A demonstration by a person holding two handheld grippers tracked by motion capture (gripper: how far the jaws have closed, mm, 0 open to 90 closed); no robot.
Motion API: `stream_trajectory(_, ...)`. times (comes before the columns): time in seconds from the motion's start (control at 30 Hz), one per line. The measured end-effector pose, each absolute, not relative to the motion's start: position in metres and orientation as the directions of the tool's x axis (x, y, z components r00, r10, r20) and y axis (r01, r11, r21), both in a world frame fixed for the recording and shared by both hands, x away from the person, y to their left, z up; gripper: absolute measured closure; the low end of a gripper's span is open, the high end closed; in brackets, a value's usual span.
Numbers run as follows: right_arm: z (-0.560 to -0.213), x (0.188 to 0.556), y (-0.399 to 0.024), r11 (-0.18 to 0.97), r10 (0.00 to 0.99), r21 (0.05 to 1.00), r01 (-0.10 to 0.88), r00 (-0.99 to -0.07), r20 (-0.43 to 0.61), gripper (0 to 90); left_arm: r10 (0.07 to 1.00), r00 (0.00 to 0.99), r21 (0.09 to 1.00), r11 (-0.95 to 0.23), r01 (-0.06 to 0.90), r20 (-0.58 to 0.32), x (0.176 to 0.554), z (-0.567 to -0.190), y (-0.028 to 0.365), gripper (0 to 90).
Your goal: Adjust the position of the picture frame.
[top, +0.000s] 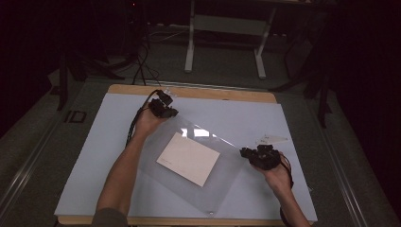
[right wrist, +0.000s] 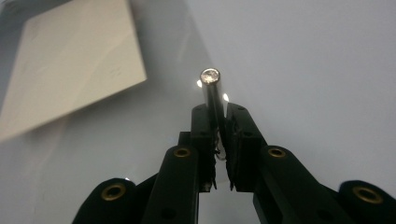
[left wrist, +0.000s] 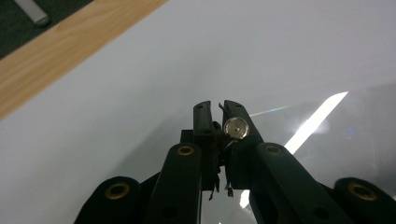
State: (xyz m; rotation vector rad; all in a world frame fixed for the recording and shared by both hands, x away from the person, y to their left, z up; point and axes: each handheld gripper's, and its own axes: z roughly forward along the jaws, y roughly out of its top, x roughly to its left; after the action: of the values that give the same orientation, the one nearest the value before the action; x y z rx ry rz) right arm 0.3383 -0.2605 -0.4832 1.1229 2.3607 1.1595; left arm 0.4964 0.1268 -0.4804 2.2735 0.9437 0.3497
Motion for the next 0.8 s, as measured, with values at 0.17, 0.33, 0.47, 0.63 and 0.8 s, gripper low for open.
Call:
stream_trajectory(0.17, -0.480, 0.360, -0.261, 0.373, 0.745, 0.757, 0.537, -0.659, 0.101, 82.0, 0.705, 0.708, 0.637, -0.529, 0.561, -0.037, 0.471, -0.489, 0.152, 85.1)
stream_trajectory(0.33, -0.486, 0.396, -0.253, 0.401, 0.729, 0.720, 0.567, -0.673, 0.125, 81.6, 0.709, 0.704, 0.610, -0.541, 0.579, -0.040, 0.440, -0.496, 0.171, 84.9)
stream_trajectory(0.47, -0.497, 0.419, -0.245, 0.403, 0.737, 0.695, 0.596, -0.661, 0.140, 81.8, 0.729, 0.683, 0.604, -0.525, 0.599, -0.044, 0.430, -0.504, 0.177, 84.5)
stream_trajectory(0.63, -0.522, 0.427, -0.241, 0.370, 0.751, 0.693, 0.618, -0.639, 0.169, 82.3, 0.744, 0.667, 0.606, -0.510, 0.611, -0.046, 0.428, -0.516, 0.179, 84.5)
stream_trajectory(0.8, -0.525, 0.424, -0.242, 0.351, 0.752, 0.715, 0.604, -0.638, 0.169, 82.5, 0.745, 0.666, 0.615, -0.507, 0.604, -0.040, 0.422, -0.516, 0.180, 84.6)
